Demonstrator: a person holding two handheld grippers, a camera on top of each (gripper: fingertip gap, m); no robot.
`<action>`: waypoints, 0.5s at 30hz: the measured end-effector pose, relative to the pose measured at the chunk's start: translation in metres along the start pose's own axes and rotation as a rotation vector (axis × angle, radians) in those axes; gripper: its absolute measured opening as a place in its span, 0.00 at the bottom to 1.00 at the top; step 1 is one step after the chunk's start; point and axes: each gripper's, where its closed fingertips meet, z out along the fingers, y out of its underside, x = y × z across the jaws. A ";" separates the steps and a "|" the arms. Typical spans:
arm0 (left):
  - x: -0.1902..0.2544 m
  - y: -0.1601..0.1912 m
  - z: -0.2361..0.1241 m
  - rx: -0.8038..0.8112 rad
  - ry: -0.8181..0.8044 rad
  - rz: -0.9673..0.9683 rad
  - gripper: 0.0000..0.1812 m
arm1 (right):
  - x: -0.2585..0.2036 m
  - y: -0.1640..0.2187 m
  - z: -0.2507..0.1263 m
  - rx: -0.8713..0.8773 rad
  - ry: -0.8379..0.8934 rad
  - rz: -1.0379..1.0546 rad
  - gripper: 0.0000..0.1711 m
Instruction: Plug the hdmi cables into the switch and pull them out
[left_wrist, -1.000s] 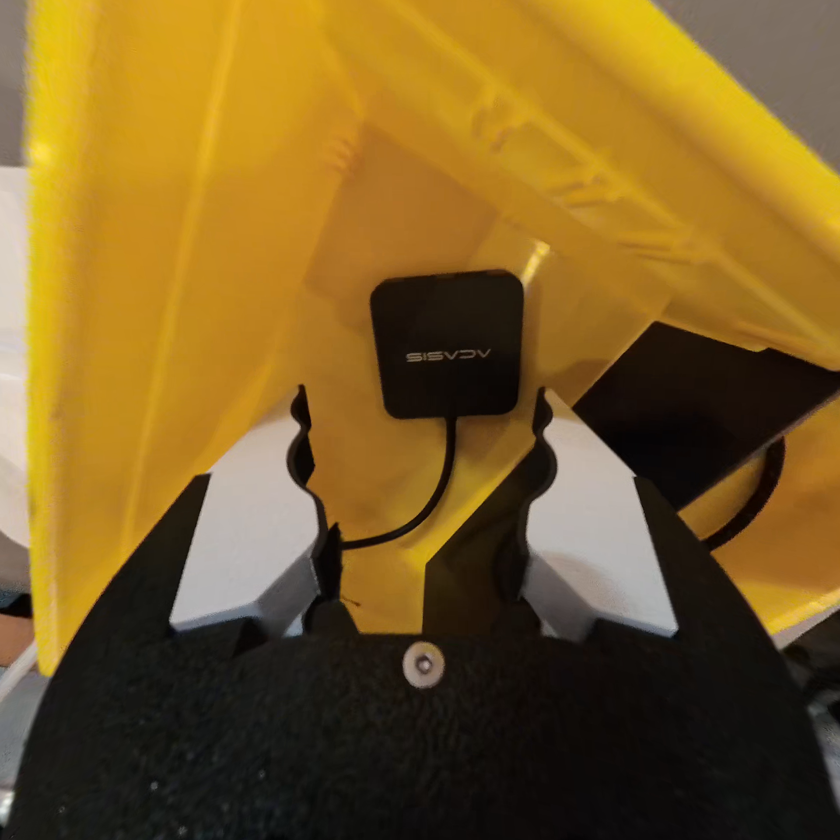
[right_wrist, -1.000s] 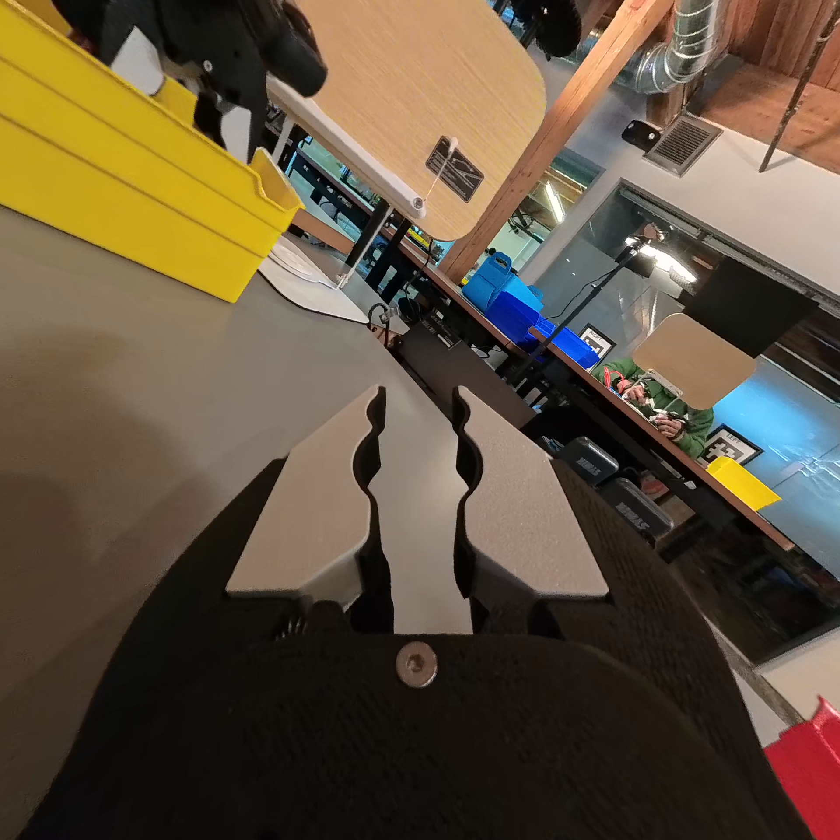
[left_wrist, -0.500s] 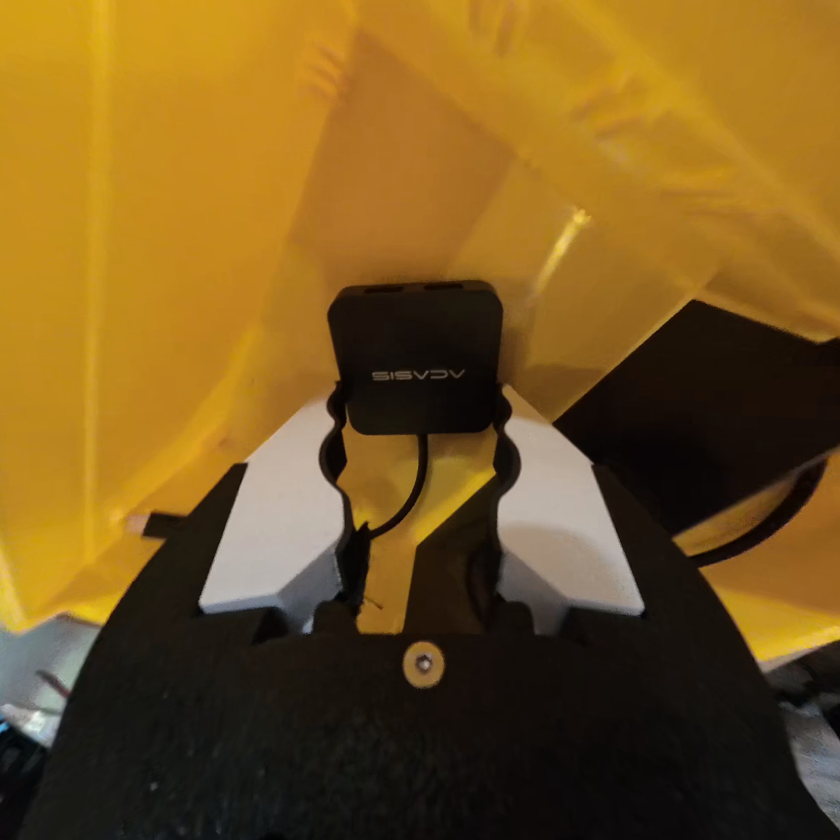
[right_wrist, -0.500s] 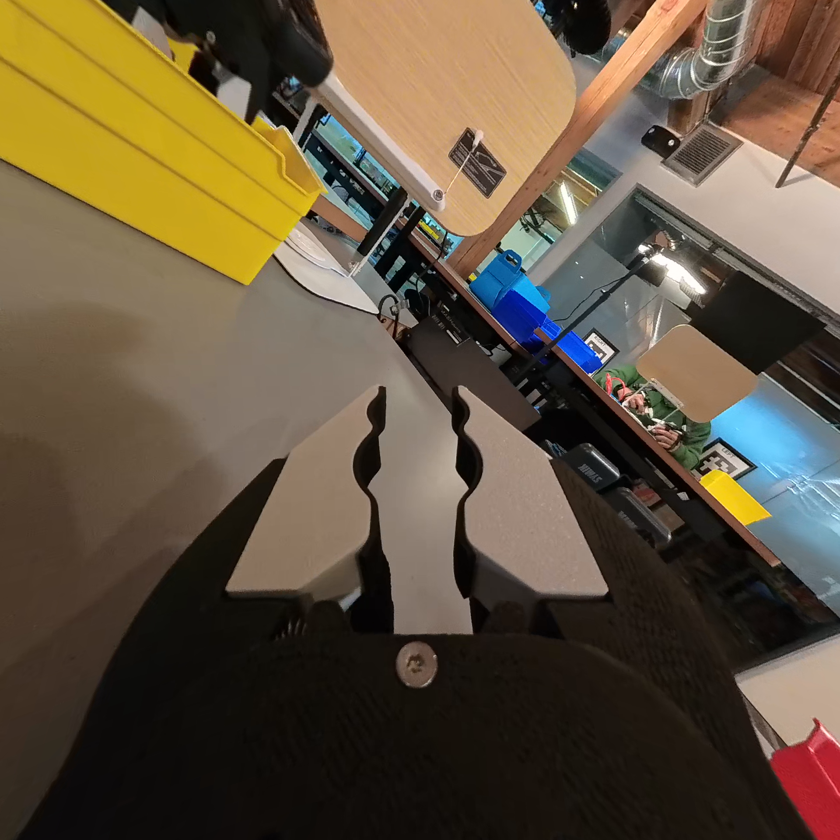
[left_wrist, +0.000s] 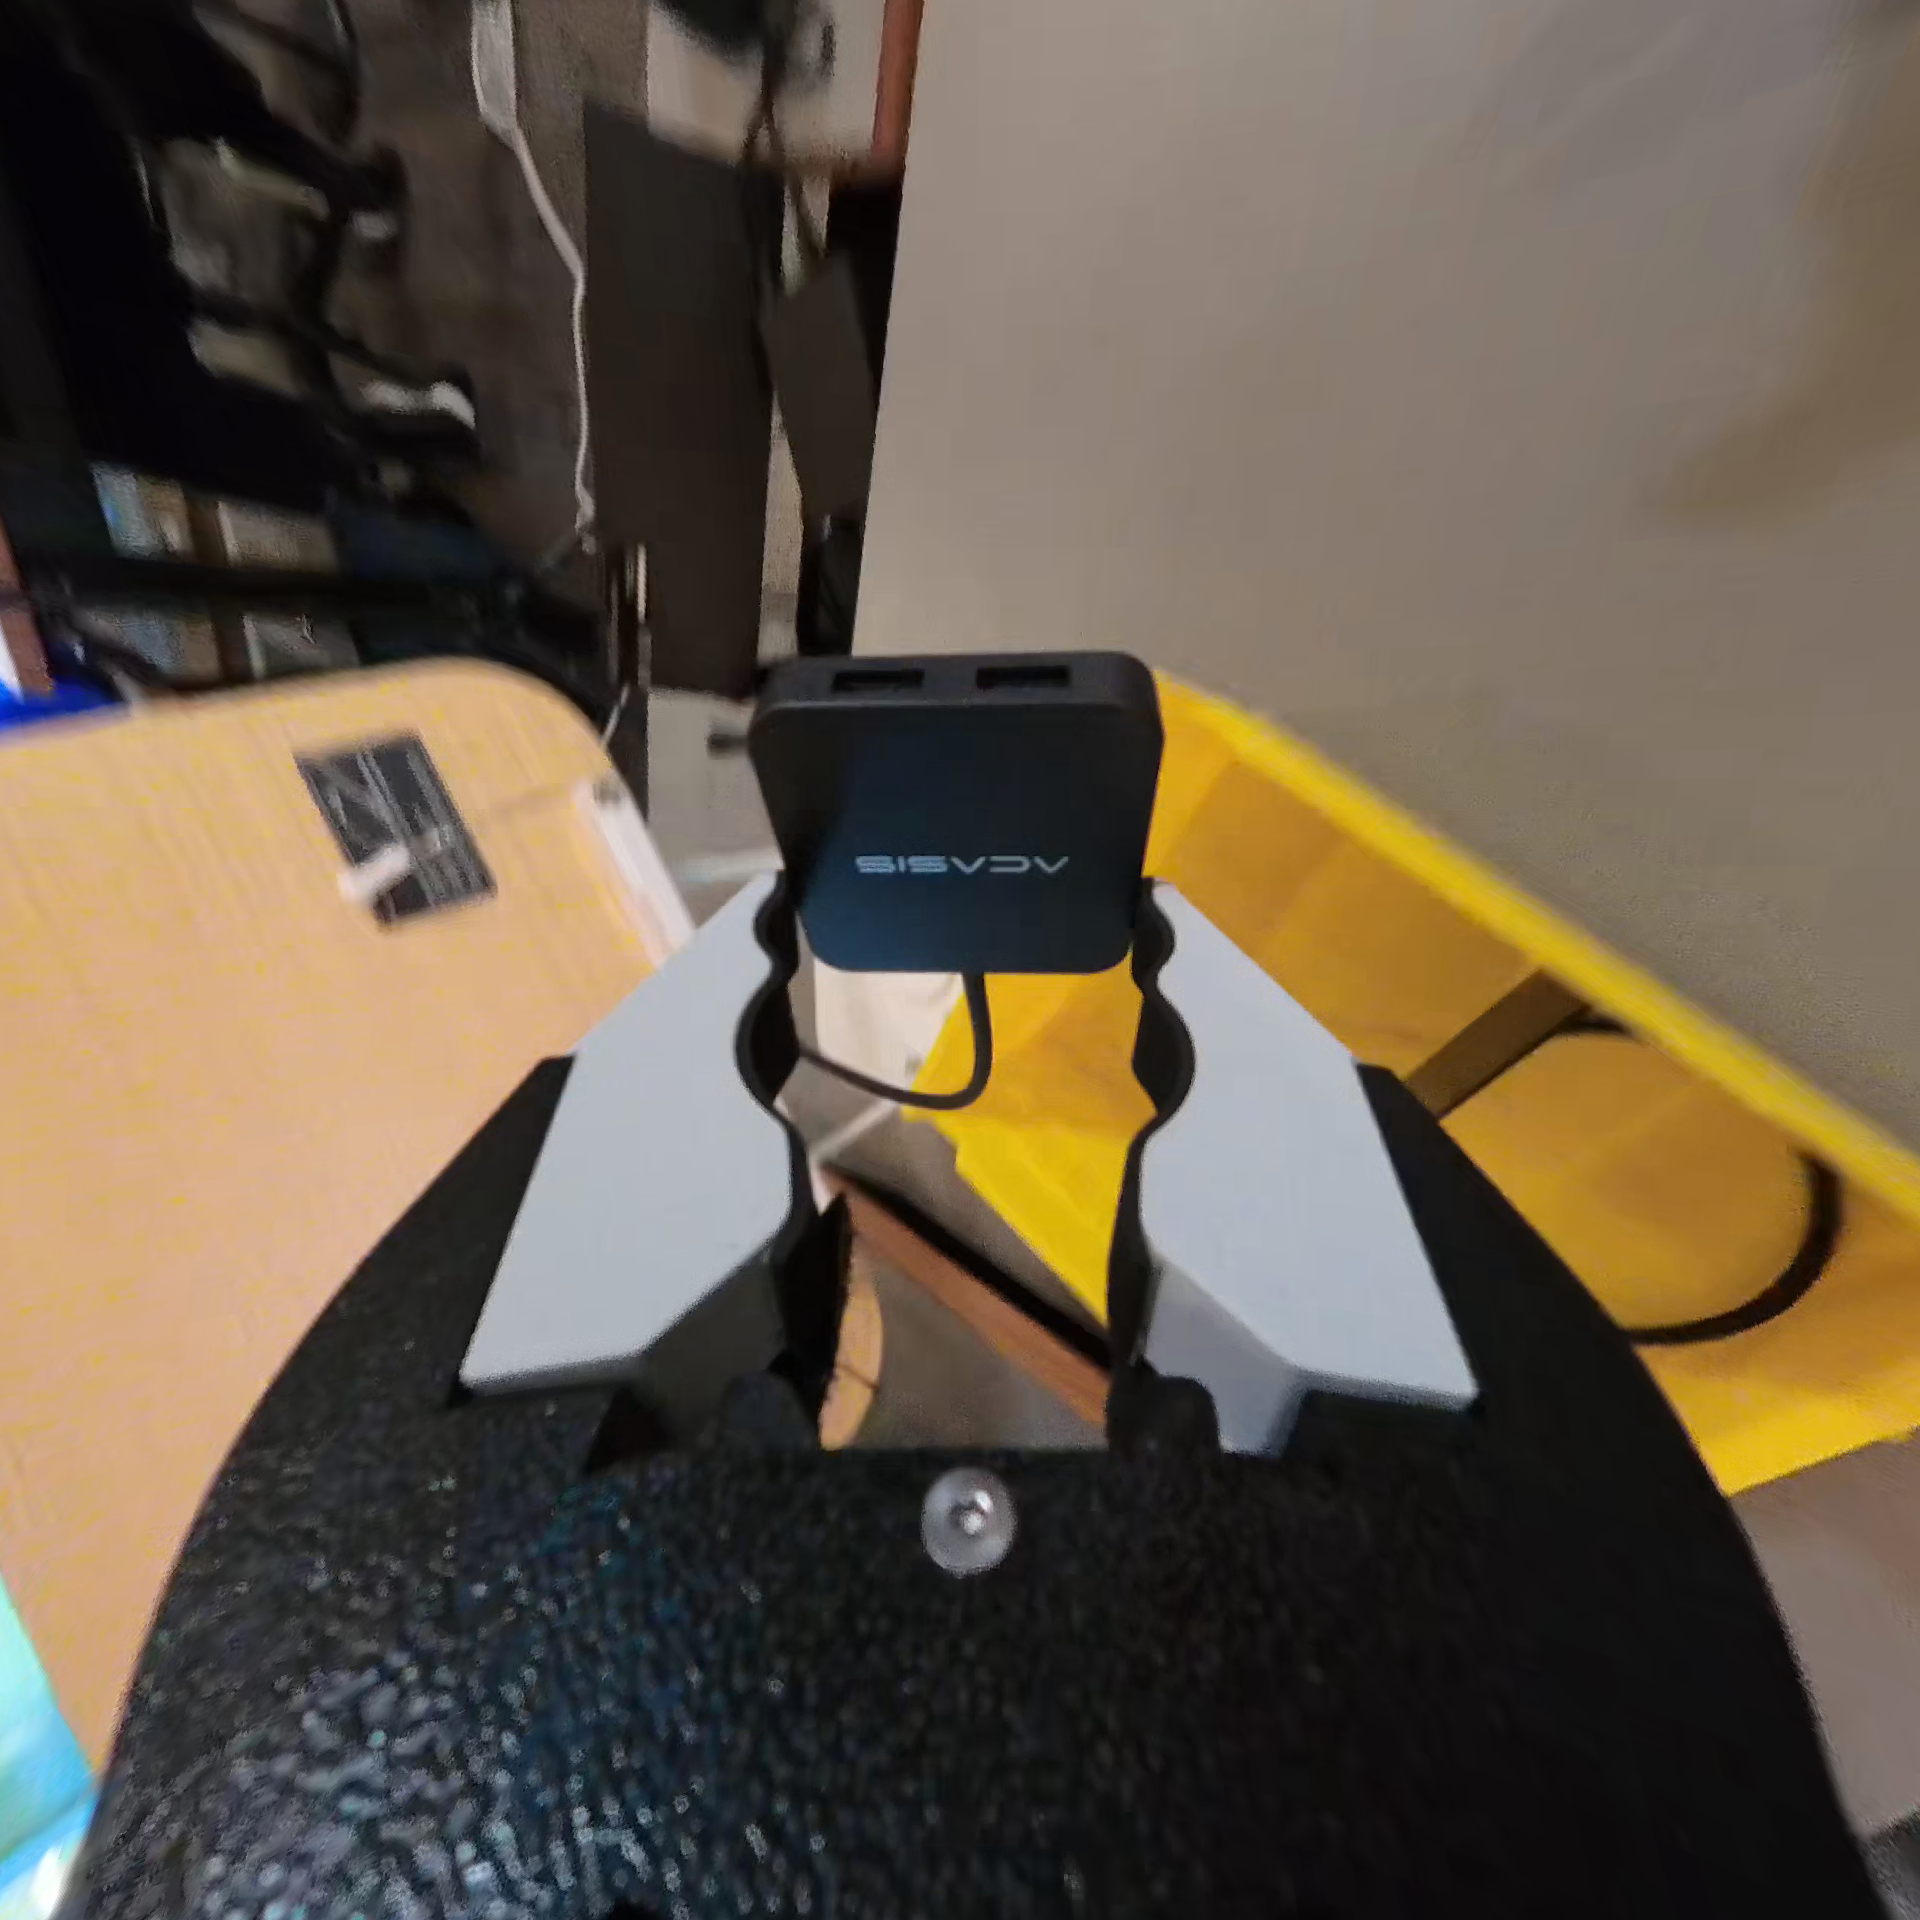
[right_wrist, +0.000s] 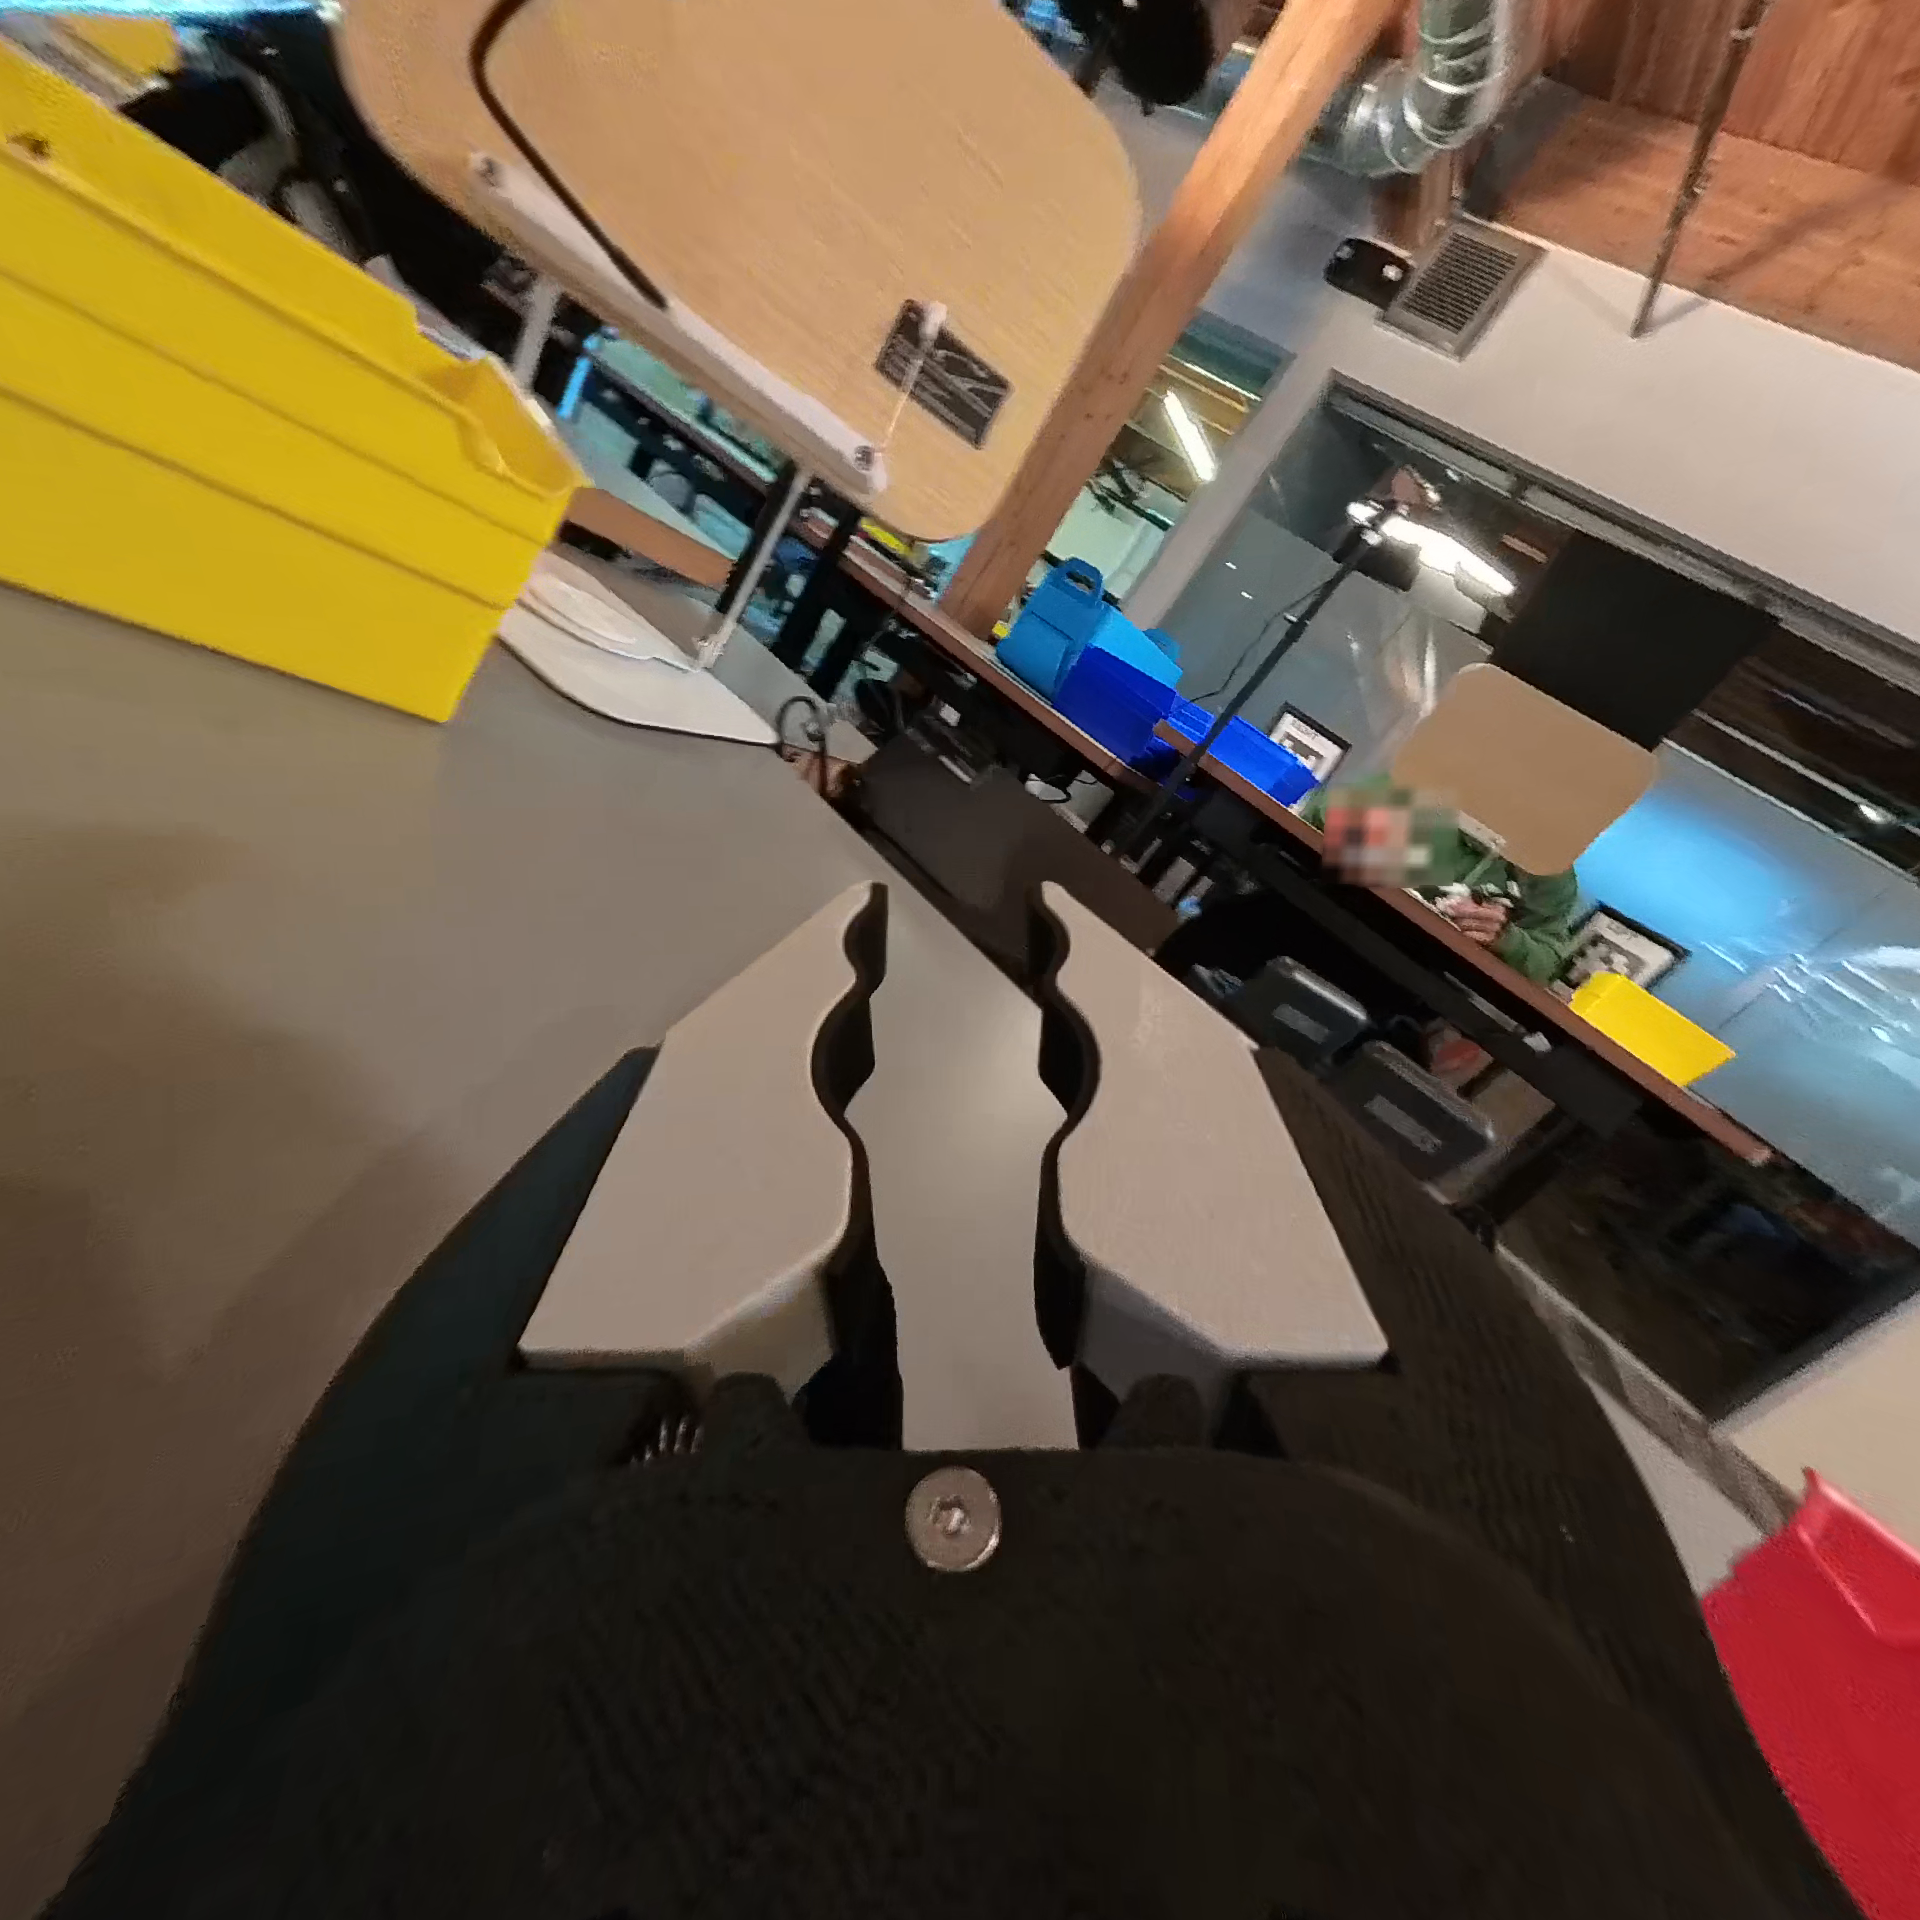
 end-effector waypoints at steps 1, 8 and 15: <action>0.007 -0.023 -0.003 0.047 0.027 0.020 0.34 | 0.008 0.002 -0.001 -0.006 0.033 0.024 0.15; 0.129 -0.141 0.044 0.118 0.271 0.370 0.35 | 0.065 0.019 -0.018 -0.053 0.257 0.038 0.15; 0.220 -0.163 0.108 0.031 0.411 0.543 0.35 | 0.081 0.033 -0.025 -0.090 0.287 0.032 0.14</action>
